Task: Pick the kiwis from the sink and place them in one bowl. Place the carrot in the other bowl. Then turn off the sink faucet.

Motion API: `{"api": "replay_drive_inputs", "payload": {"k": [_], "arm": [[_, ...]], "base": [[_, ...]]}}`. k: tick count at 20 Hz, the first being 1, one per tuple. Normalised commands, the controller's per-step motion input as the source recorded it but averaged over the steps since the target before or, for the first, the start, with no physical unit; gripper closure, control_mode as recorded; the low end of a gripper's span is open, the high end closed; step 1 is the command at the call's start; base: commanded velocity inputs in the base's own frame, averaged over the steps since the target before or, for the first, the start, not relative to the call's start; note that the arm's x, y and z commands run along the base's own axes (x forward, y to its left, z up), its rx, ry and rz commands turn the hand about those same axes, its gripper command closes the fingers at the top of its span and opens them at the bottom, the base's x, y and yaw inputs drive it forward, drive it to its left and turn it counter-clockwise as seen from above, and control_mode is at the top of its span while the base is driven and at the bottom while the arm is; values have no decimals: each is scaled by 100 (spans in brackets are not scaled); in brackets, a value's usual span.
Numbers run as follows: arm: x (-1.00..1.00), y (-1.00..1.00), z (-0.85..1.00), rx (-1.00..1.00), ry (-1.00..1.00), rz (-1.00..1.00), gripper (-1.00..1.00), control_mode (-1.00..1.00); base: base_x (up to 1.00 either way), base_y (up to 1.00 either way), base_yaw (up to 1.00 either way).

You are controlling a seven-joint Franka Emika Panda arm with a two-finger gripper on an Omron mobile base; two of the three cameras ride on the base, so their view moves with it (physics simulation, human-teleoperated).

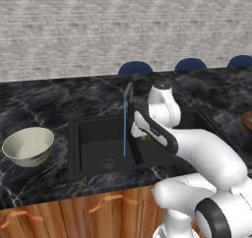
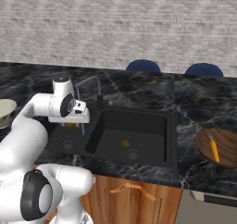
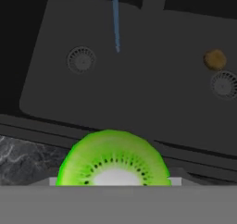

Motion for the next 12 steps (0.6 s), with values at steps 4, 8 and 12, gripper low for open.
{"api": "replay_drive_inputs", "payload": {"k": [4,8,12], "arm": [[-9,66,1,0,5,8,100,-100],[0,70,0,0,0,12,100,-100],[-2,72,0,0,0,12,100,-100]], "base": [[0,0,0],[0,0,0],[0,0,0]]}}
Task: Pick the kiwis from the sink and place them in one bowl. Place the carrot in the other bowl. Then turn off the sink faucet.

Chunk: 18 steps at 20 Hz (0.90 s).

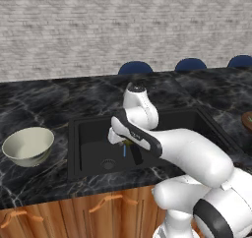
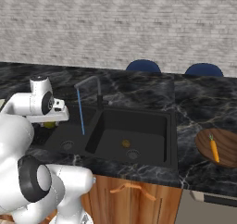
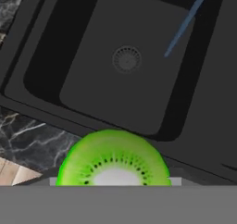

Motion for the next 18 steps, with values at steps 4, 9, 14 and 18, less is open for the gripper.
{"api": "replay_drive_inputs", "payload": {"k": [4,9,14,18], "arm": [[-6,70,3,0,-3,10,100,-100],[-17,63,14,0,-10,9,100,-100],[-17,59,18,0,-10,10,100,-100],[-17,56,17,0,-6,11,100,-100]], "base": [[0,0,0],[0,0,0],[0,0,0],[0,0,0]]}}
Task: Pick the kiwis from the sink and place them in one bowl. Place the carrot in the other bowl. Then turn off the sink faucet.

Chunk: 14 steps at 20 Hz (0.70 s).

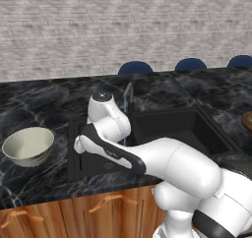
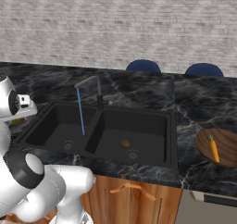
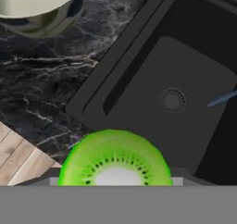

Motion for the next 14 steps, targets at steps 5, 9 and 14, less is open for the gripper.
{"api": "replay_drive_inputs", "payload": {"k": [5,9,14], "arm": [[-15,55,18,0,-1,12,100,-100],[-12,51,22,0,0,12,100,-100],[-7,54,21,0,0,10,100,-100]], "base": [[0,0,0],[0,0,0],[0,0,0]]}}
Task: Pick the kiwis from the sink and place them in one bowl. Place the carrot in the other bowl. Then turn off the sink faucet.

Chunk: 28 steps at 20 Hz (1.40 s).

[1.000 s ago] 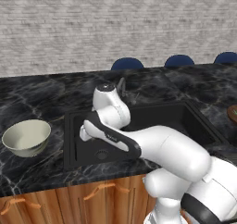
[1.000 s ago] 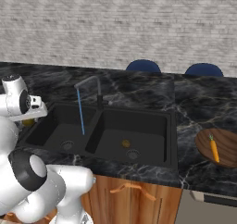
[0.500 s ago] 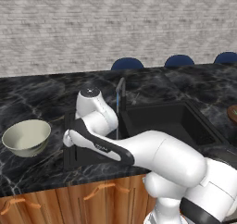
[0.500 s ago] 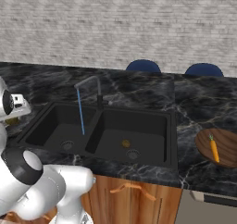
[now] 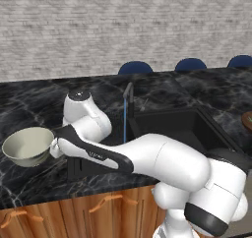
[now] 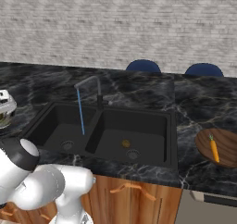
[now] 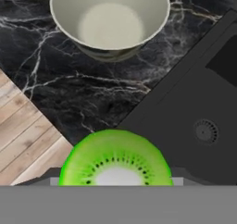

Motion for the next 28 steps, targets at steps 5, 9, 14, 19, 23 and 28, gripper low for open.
{"api": "replay_drive_inputs", "payload": {"k": [5,9,14,19,23,28], "arm": [[0,53,28,-1,-10,4,100,-100],[0,43,17,-4,-21,1,100,-100],[0,14,20,-3,-19,0,100,-100],[7,18,8,1,0,0,100,-100],[19,18,1,3,6,-1,100,-100],[22,22,0,0,0,0,100,-100]], "base": [[0,0,0],[0,0,0],[0,0,0],[0,0,0],[0,0,0],[0,0,0]]}}
